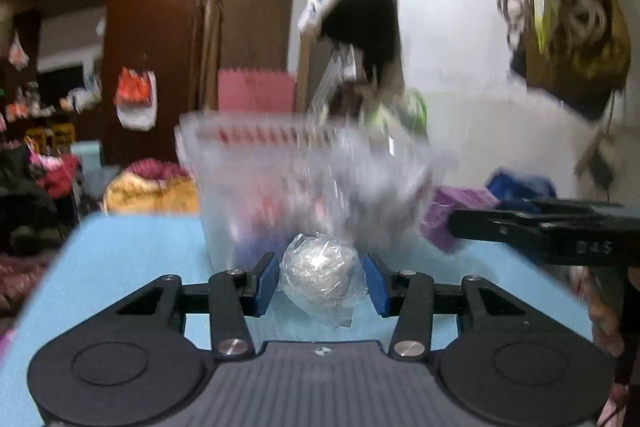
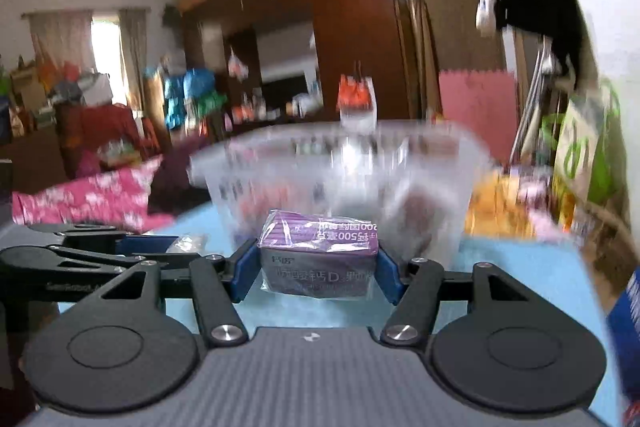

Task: Organize objects
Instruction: 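Carry the box and foil ball over the basket and open both grippers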

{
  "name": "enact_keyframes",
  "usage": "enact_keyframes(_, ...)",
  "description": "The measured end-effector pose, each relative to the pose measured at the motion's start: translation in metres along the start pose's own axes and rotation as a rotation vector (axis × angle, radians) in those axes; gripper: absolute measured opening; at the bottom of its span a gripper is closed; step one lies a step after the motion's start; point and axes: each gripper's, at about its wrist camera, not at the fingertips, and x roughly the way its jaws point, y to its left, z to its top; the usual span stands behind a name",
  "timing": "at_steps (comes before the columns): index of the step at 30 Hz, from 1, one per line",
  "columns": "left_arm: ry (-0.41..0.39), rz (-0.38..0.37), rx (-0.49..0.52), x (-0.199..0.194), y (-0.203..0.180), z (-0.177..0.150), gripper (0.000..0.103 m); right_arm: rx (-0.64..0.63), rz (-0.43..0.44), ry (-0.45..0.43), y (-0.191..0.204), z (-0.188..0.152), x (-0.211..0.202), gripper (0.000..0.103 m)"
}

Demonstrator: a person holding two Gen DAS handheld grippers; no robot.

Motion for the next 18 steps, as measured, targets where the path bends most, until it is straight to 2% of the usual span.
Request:
enact_keyframes(3,-0.07,-0.008,-0.002,-0.009,0.003,0.045,0.051,-0.054,-0.033,-0.059,0.01,0.041,-0.001,0.063)
enact_keyframes(5,-0.097,0.019,0.007,-0.002,0.004,0.078,0.051,-0.089,-0.051,-0.068,0.015,0.071,0.015,0.063)
enact_keyframes(9,-0.049,0.05,-0.031,0.039,0.015,0.123,0.051,-0.131,-0.111,-0.018,0.013,0.115,0.076,0.063)
enact_keyframes(12,0.012,0.063,-0.076,0.071,0.026,0.129,0.051,-0.136,-0.124,0.031,0.006,0.122,0.11,0.063)
enact_keyframes(14,0.05,0.041,-0.089,0.089,0.032,0.124,0.053,-0.167,-0.152,0.039,0.002,0.121,0.128,0.065)
enact_keyframes(16,0.061,0.065,-0.098,0.103,0.038,0.116,0.066,-0.168,-0.188,0.036,-0.005,0.116,0.127,0.074)
enact_keyframes(17,0.052,0.077,-0.104,0.102,0.041,0.113,0.07,-0.162,-0.182,0.045,-0.008,0.115,0.128,0.084)
enact_keyframes(18,0.034,0.071,-0.104,0.099,0.043,0.109,0.075,-0.158,-0.172,0.043,-0.01,0.111,0.121,0.089)
